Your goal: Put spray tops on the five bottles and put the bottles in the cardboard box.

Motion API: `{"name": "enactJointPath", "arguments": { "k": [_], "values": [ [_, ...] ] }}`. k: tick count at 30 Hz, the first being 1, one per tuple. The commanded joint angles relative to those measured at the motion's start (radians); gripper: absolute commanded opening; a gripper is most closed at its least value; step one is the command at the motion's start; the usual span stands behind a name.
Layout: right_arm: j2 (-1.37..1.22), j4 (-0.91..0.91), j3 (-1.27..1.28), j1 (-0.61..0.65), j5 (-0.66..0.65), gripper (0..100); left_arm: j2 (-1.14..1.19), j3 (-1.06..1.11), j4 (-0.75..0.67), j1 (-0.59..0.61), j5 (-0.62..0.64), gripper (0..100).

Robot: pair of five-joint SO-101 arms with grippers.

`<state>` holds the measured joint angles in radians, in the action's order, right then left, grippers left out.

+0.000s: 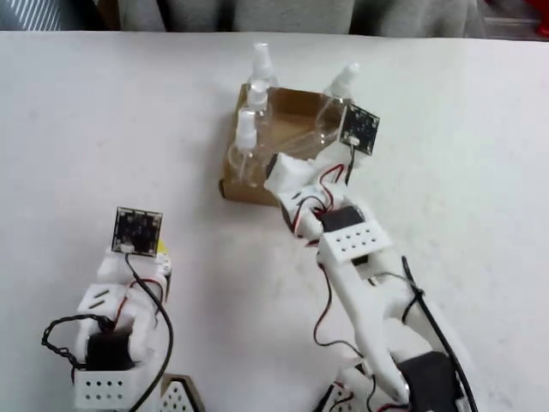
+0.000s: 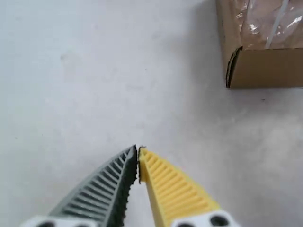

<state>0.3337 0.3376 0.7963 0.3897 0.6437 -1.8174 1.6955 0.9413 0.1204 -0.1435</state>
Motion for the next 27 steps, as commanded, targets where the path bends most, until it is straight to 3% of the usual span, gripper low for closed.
{"name": "enactJointPath", "arguments": {
  "k": [1, 12, 18, 27],
  "values": [
    [-0.079, -0.01, -0.117, -0.03, 0.051, 17.6, -0.013, -0.003, -0.005, -0.015, -0.009, 2],
    [-0.142, -0.045, -0.164, -0.047, 0.074, 17.6, -0.013, -0.003, -0.005, -0.015, -0.009, 2],
    [-0.14, -0.045, -0.166, -0.061, 0.18, 17.7, -0.013, -0.003, -0.005, -0.015, -0.009, 2],
    [-0.143, -0.021, -0.167, -0.081, 0.187, 17.7, -0.013, -0.003, -0.003, -0.015, -0.009, 2]
  ]
}}
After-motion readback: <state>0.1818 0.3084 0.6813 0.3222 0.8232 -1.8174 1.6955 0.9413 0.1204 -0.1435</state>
